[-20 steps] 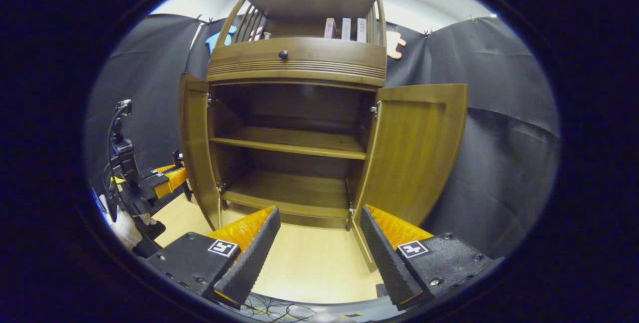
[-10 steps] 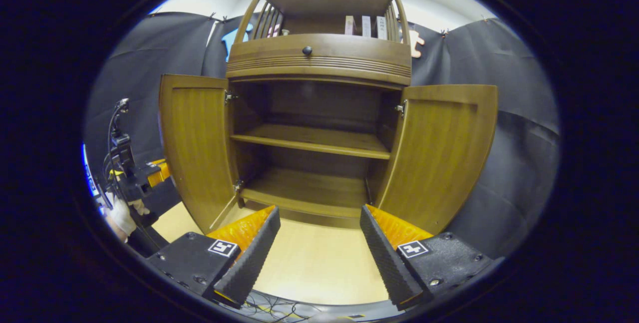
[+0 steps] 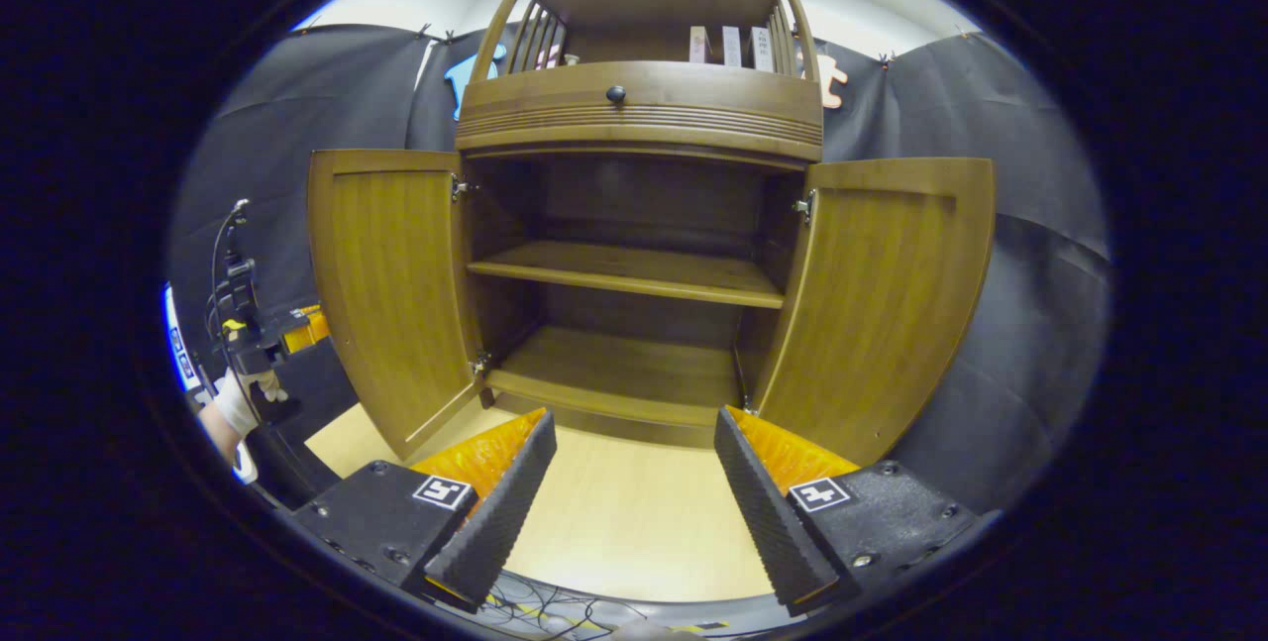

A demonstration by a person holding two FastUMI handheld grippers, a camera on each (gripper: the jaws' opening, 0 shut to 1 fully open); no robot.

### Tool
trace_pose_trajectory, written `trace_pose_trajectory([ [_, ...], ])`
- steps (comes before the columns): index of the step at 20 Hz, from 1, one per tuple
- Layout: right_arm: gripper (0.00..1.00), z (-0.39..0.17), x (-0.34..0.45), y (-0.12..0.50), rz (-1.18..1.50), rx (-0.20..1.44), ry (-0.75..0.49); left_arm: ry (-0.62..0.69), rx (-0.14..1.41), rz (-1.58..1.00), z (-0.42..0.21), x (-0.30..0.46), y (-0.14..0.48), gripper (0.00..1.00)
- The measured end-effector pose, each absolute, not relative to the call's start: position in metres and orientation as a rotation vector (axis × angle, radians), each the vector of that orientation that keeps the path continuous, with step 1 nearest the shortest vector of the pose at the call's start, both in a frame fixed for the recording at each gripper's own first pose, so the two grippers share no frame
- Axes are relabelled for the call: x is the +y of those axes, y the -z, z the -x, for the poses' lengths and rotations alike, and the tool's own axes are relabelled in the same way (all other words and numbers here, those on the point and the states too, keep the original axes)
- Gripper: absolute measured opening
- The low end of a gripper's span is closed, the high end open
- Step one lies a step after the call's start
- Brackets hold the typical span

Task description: Open the right door of the double-door shoe cabinet with the right hand, and open the left door with the left hand.

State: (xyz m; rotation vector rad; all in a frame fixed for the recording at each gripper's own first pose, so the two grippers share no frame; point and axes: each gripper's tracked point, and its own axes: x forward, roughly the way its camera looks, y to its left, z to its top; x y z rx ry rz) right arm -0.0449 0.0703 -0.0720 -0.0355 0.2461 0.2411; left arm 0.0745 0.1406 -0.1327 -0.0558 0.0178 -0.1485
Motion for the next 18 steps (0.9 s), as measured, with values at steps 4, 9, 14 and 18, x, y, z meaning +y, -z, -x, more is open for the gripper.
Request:
trace_pose_trajectory([
  [4,1.0,0.044,0.075,0.074,0.035,0.251,-0.253,0.237,0.033,0.068,-0.08,0.157,0.135,0.0],
  [9,1.0,0.041,0.083,0.076,0.044,0.258,-0.27,0.351,0.05,0.061,-0.079,0.157,0.134,0.07],
  [14,1.0,0.037,0.083,0.075,0.044,0.255,-0.277,0.345,0.078,0.007,-0.077,0.157,0.133,0.0],
  [18,1.0,0.031,0.08,0.075,0.032,0.251,-0.28,0.303,0.092,0.021,-0.066,0.172,0.131,0.35],
])
